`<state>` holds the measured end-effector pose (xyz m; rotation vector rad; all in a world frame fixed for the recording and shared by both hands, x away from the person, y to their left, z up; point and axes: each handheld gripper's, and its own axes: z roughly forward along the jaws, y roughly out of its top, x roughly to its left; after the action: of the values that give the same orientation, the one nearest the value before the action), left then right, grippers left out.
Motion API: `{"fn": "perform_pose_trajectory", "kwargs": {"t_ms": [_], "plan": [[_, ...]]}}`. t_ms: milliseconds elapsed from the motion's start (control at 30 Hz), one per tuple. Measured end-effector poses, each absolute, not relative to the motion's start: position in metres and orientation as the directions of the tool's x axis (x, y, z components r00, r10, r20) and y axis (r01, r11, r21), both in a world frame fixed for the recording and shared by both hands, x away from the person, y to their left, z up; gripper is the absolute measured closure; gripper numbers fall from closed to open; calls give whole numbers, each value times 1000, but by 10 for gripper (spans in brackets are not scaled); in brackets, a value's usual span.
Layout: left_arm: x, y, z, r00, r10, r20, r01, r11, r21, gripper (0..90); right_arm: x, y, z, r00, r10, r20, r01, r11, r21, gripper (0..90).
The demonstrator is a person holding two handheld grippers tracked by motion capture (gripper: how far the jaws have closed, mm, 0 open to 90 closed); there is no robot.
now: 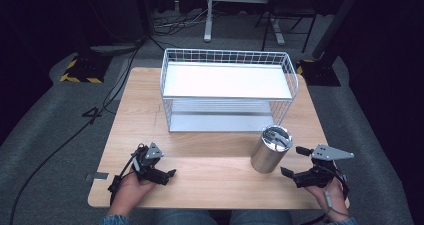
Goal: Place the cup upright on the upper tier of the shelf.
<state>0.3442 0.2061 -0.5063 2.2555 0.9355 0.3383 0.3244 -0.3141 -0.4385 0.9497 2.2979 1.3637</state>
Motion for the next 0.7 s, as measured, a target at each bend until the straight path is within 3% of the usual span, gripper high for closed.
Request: {"fn": "perform_pose_trajectory", "kwargs": {"t_ms": [700], "plan": [[344,206,-506,710,704,-14,532,-523,665,2,350,-278,-443,-748,659,83,371,312,875,0]]}}
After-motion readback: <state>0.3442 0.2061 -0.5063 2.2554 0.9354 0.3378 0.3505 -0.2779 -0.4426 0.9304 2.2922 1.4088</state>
